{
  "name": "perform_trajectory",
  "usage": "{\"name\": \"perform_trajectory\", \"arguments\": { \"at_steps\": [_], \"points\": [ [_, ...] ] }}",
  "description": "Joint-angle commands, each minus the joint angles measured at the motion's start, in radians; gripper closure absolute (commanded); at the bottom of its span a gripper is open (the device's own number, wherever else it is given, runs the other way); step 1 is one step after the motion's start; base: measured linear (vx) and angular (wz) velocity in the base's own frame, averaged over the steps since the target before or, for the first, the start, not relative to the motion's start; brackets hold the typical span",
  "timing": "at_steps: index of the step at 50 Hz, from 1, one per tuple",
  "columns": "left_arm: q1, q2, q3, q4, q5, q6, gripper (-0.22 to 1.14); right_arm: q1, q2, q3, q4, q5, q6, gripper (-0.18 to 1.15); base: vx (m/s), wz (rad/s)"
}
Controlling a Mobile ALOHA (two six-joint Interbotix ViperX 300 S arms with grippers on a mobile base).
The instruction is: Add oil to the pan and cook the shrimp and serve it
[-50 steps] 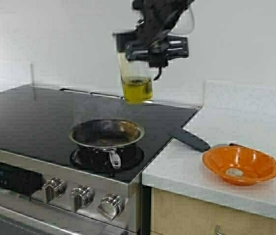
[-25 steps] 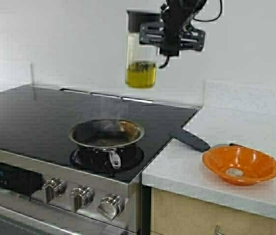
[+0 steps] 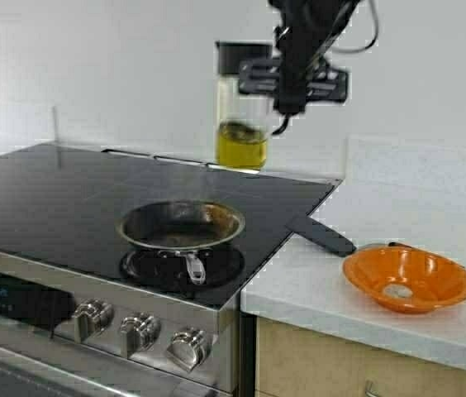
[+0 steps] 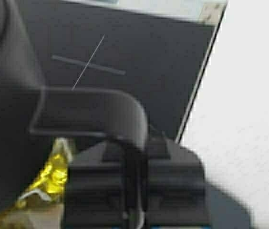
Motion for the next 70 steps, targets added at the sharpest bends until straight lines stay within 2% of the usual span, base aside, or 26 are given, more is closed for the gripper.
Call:
{"name": "perform_trajectory", "arguments": {
  "at_steps": [1, 11, 18, 27, 37, 44, 54, 61, 70],
  "points": [
    [0.000, 0.005, -0.008, 0.002, -0.006, 0.002, 0.89, -0.083, -0.196, 0.048, -0.008, 0.023, -0.067, 0.89, 0.00, 0.00],
    [0.000, 0.005, -0.008, 0.002, -0.006, 0.002, 0.89, -0.267, -0.383, 0.160, -0.012, 0.123, -0.186, 0.89, 0.00, 0.00],
    [0.000, 0.005, -0.005, 0.002, -0.006, -0.003, 0.89, -0.489, -0.460, 0.184, -0.080, 0.245, -0.190, 0.89, 0.00, 0.00],
    [0.000, 0.002, -0.005, 0.002, -0.006, -0.002, 0.89, -0.727, -0.446, 0.156, -0.175, 0.339, -0.183, 0.89, 0.00, 0.00],
    [0.000, -0.009, -0.003, 0.000, -0.005, -0.002, 0.89, -0.893, -0.348, 0.074, -0.229, 0.341, -0.169, 0.89, 0.00, 0.00],
    [0.000, -0.026, 0.003, 0.002, -0.005, 0.011, 0.89, -0.960, -0.235, 0.003, -0.242, 0.319, -0.117, 0.89, 0.00, 0.00],
    [0.000, -0.061, 0.017, 0.002, -0.006, 0.018, 0.89, -0.996, -0.057, -0.081, -0.357, 0.222, -0.020, 0.89, 0.00, 0.00],
    [0.000, -0.074, 0.026, 0.002, -0.006, 0.037, 0.89, -1.014, 0.066, -0.120, -0.472, 0.129, 0.181, 0.89, 0.00, 0.00],
    [0.000, -0.074, 0.031, 0.002, -0.006, 0.054, 0.88, -1.039, 0.199, -0.161, -0.710, 0.064, 0.413, 0.89, 0.00, 0.00]
  ]
}}
